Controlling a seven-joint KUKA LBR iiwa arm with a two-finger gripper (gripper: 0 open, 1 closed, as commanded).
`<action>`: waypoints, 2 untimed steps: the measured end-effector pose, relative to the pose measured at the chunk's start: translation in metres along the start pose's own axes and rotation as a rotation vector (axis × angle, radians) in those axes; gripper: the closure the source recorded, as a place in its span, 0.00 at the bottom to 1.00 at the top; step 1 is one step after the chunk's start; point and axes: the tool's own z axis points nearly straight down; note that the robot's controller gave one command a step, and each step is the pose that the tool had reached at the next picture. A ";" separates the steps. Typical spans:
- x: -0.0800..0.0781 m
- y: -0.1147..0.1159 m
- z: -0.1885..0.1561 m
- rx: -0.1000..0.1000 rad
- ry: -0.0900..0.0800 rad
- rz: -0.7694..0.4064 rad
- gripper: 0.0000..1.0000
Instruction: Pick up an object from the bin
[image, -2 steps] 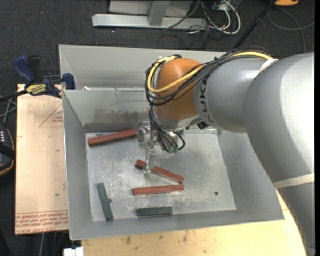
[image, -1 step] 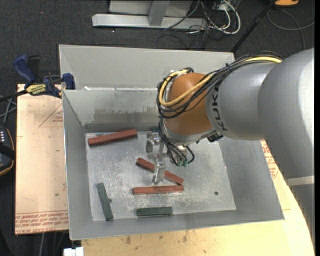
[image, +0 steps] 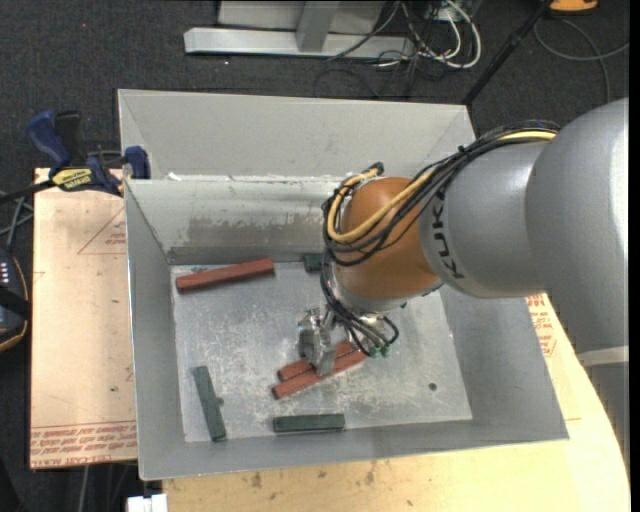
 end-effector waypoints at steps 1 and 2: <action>0.002 -0.001 0.003 0.001 0.006 0.000 0.00; 0.002 -0.001 0.003 0.001 0.006 0.000 0.00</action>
Offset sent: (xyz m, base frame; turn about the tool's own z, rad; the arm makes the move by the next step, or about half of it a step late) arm 0.0000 0.0000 0.0000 0.0000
